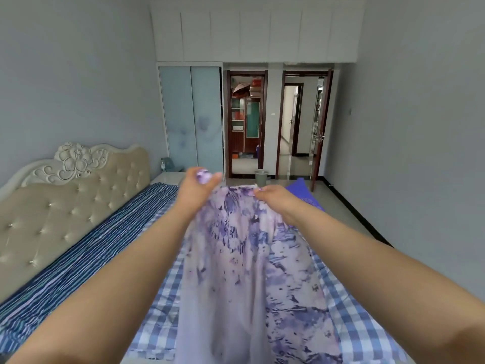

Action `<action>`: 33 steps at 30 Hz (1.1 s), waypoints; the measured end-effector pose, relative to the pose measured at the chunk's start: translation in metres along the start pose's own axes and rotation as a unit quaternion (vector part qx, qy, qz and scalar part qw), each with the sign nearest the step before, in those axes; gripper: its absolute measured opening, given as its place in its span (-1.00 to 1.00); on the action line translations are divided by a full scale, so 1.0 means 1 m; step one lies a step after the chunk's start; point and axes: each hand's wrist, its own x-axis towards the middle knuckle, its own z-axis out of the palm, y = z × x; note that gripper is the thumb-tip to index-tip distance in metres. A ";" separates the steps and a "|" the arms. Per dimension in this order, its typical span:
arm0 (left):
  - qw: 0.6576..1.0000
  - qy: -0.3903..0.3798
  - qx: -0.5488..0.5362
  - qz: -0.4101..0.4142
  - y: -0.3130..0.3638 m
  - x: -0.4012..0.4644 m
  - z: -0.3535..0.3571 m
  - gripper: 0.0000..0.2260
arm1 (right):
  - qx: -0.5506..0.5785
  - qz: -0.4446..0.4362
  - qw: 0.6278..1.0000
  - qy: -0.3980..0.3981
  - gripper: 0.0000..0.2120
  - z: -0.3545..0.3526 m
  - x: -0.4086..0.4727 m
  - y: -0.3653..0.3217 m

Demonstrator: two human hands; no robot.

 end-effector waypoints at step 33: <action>0.976 0.102 -0.185 -0.053 0.037 0.012 0.004 -0.78 | -0.098 -0.211 0.967 -0.107 -0.62 0.086 -0.112 0.138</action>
